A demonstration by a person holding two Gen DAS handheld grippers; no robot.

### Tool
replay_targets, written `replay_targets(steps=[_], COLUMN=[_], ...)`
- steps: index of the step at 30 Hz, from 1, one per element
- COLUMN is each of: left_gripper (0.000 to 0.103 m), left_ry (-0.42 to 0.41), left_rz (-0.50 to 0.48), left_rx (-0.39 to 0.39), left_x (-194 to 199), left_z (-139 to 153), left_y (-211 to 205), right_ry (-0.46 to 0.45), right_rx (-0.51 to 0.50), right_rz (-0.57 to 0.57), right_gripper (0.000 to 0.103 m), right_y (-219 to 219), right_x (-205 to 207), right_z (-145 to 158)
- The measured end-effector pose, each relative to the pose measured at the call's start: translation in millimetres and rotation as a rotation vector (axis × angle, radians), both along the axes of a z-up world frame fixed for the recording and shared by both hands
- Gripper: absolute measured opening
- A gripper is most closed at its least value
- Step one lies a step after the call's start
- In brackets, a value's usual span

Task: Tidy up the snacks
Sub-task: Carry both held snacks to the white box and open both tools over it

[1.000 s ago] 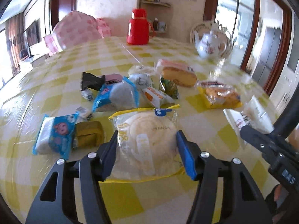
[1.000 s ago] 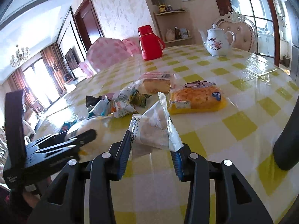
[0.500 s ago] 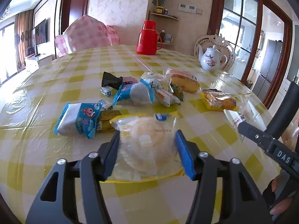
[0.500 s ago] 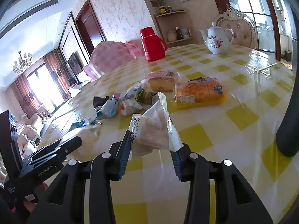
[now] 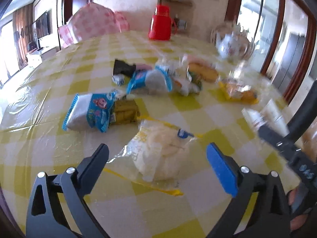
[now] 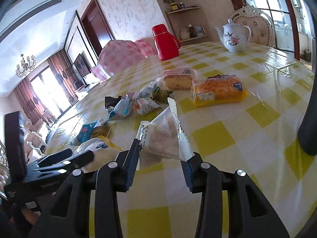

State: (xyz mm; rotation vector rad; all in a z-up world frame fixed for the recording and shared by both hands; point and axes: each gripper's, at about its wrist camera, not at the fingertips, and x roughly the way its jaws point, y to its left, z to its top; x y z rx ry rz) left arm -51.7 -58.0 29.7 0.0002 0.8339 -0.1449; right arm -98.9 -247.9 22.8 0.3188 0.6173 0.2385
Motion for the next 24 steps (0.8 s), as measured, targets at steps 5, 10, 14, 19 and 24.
replay_targets(steps=[5,10,14,19,24], left_gripper=[0.097,0.063,0.063,0.063,0.064], left_ry=[0.095,0.057,0.005,-0.072,-0.106], left_rz=[-0.039,-0.060,-0.037,0.004,0.048], left_rx=[0.123,0.057,0.002,0.005,0.011], left_x=[27,21,-9,-44,-70], left_z=[-24,-23,-6,24,38], left_y=[-16,-4,15,43,78], right_ry=[0.005,0.007,0.004,0.003,-0.025], right_rx=[0.016,0.015,0.023,0.035,-0.005], right_rz=[0.005,0.015,0.054,0.174,0.284], right_gripper=[0.040,0.040,0.040,0.040,0.040], right_y=[-2,-1,11,53,103], right_x=[1,-2,-10,-20,-37], right_z=[-2,-1,-1,5,19])
